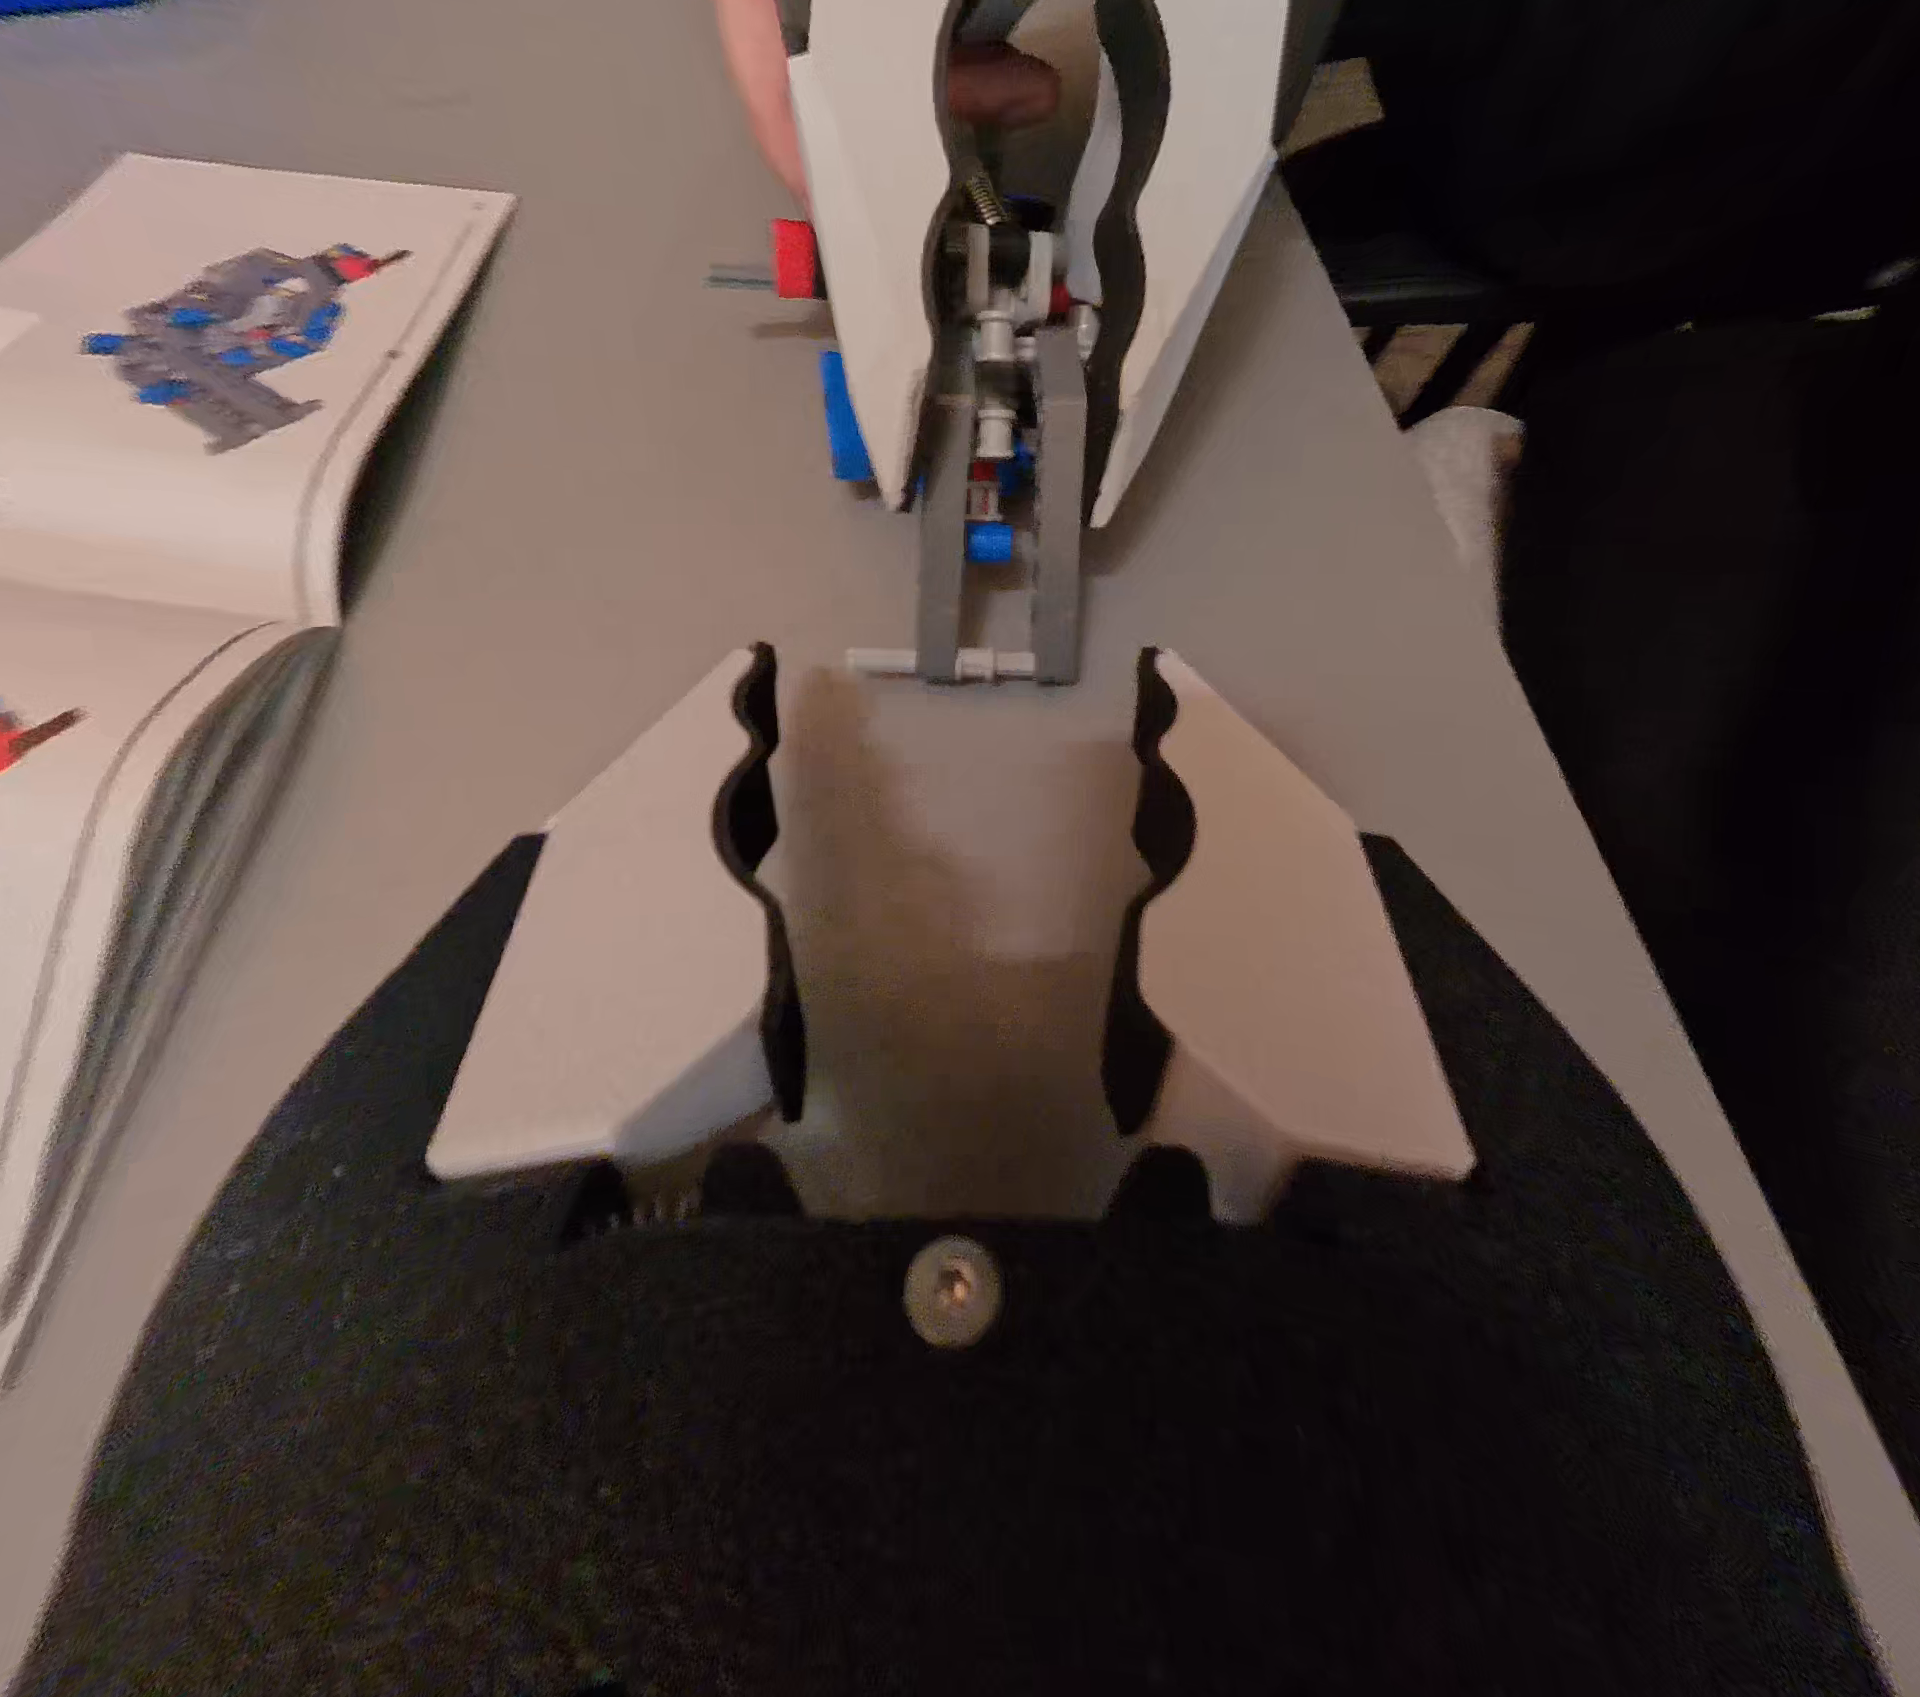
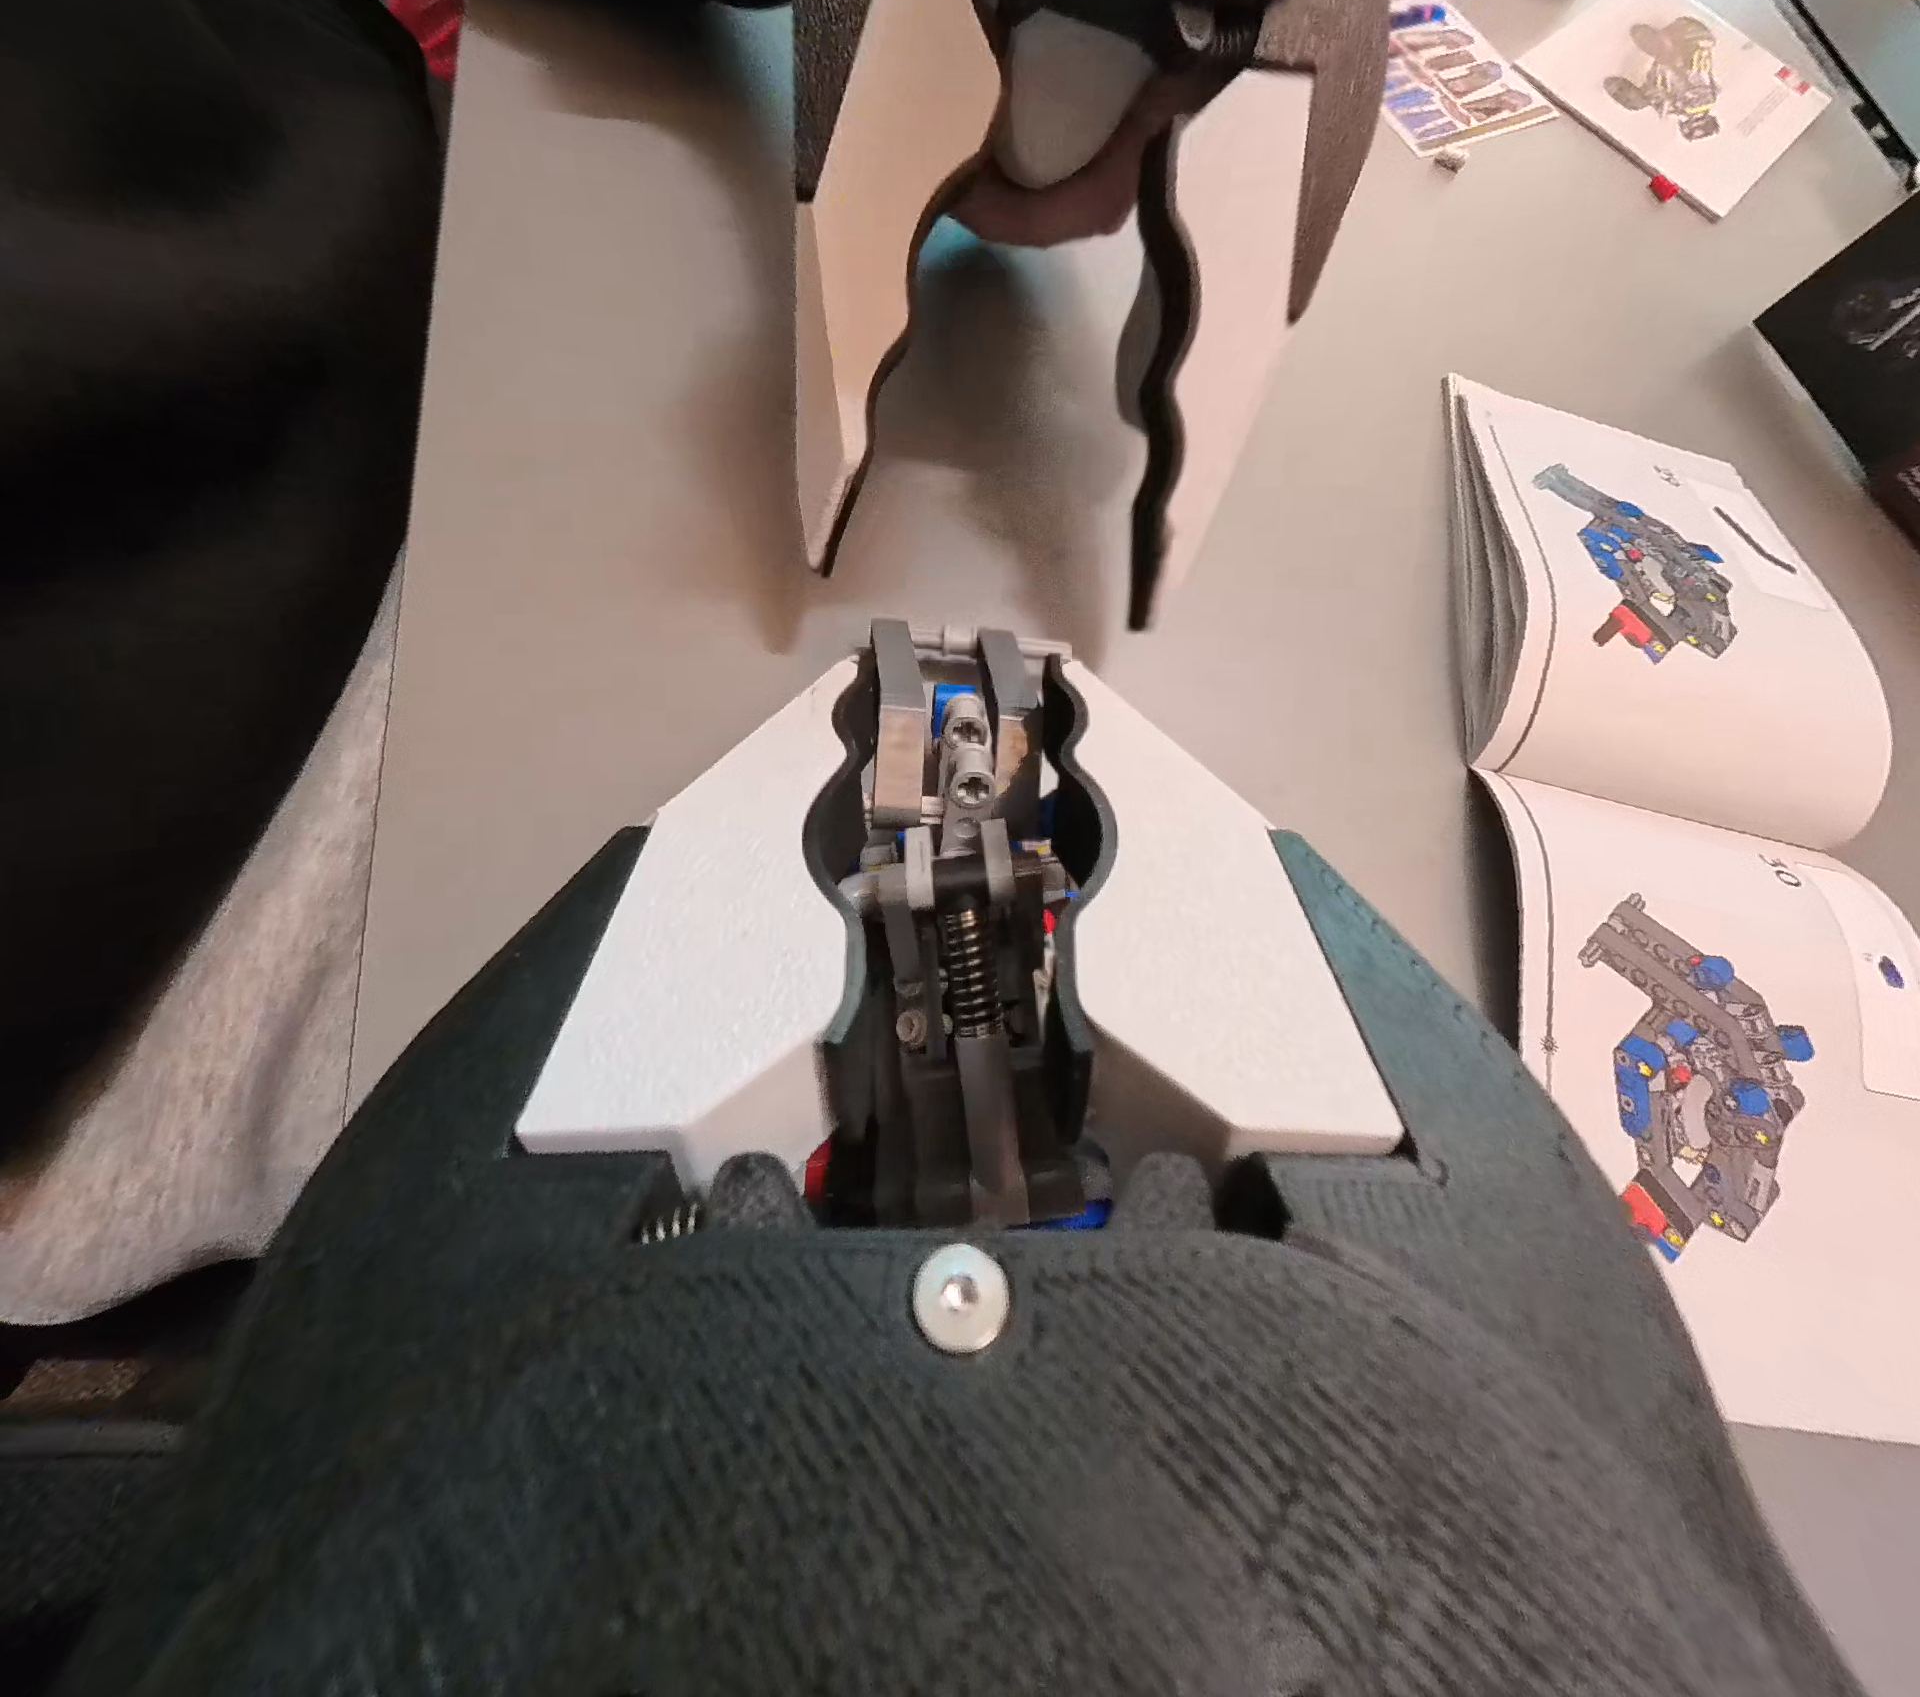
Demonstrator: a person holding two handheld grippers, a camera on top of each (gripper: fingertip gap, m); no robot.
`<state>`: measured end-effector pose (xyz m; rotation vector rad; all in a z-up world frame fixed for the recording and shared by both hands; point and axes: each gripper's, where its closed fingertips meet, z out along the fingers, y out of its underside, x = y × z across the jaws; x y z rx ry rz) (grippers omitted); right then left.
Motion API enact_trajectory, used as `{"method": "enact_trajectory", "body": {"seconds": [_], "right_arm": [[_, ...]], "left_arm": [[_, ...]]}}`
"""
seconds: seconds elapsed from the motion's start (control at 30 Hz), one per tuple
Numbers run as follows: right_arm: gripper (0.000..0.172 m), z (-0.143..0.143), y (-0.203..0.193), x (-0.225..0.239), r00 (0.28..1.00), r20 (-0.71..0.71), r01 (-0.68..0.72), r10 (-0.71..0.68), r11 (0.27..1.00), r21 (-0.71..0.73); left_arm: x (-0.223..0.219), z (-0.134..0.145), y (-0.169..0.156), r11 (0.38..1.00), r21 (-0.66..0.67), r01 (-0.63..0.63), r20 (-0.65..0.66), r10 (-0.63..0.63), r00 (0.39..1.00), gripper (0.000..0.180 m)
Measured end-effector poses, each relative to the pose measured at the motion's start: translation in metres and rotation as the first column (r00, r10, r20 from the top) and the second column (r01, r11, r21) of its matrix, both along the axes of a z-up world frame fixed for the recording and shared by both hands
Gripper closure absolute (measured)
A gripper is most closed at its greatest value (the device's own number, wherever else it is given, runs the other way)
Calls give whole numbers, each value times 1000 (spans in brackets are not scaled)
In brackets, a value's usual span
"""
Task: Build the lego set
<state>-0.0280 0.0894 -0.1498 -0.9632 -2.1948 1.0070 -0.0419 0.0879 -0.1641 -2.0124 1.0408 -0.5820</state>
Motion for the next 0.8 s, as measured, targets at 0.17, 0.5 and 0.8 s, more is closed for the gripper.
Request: {"method": "enact_trajectory", "body": {"seconds": [0.17, 0.5, 0.8], "right_arm": [[142, 0, -1, 3, 1000, -6, -4, 4, 1000, 4], [142, 0, -5, 6, 1000, -7, -24, 24, 1000, -2], [142, 0, -6, 7, 1000, -7, -31, 31, 999, 10]], "left_arm": [[-6, -10, -4, 999, 4, -54, -81, 54, 995, 114], [17, -20, 1, 999, -16, -32, -129, 30, 991, 129], [17, -20, 2, 999, 38, -11, -142, 16, 990, 141]]}}
